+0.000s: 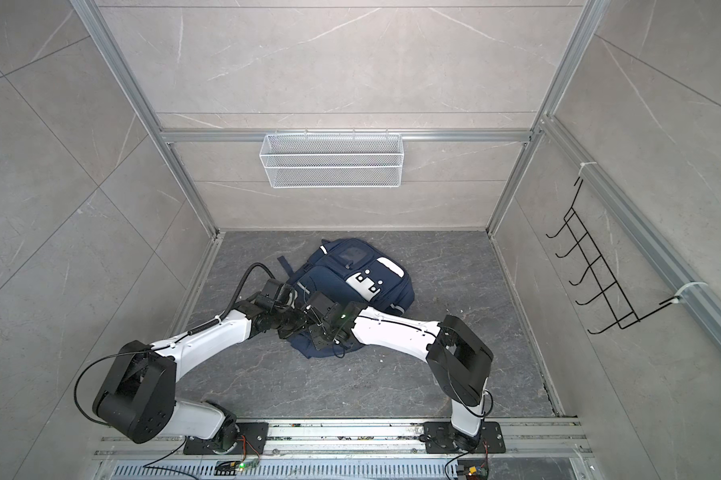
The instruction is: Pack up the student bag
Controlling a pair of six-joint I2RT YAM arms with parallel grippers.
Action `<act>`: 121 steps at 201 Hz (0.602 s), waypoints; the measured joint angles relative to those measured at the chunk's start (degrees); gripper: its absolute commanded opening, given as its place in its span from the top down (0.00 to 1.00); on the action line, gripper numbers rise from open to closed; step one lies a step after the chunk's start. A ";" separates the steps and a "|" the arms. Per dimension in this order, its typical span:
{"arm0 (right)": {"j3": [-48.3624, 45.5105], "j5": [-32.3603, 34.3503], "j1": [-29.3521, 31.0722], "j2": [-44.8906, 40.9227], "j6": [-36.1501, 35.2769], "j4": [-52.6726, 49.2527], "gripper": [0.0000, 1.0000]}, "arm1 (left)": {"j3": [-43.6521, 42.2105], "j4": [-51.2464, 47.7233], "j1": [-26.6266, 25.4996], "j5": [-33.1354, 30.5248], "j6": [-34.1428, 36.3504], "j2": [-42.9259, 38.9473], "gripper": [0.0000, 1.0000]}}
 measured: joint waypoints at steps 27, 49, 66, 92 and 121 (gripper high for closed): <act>-2.58 -0.66 -0.98 -2.62 0.11 0.94 0.99 | -0.11 -0.81 -0.28 0.13 1.20 -3.13 0.66; -5.77 -1.05 -1.90 -6.49 0.31 1.95 0.99 | 0.22 -3.39 -0.24 0.04 3.45 -6.54 0.57; -7.91 -1.40 -2.32 -8.85 0.57 2.43 0.99 | 1.16 -5.05 0.76 0.07 5.05 -7.91 0.57; -11.56 -1.75 -2.69 -12.39 1.18 2.49 0.99 | 2.56 -5.97 4.09 -0.13 6.86 -8.13 0.57; -14.60 -1.70 -3.39 -17.00 1.16 1.27 0.99 | 5.03 -7.23 6.12 -1.18 8.44 -6.73 0.57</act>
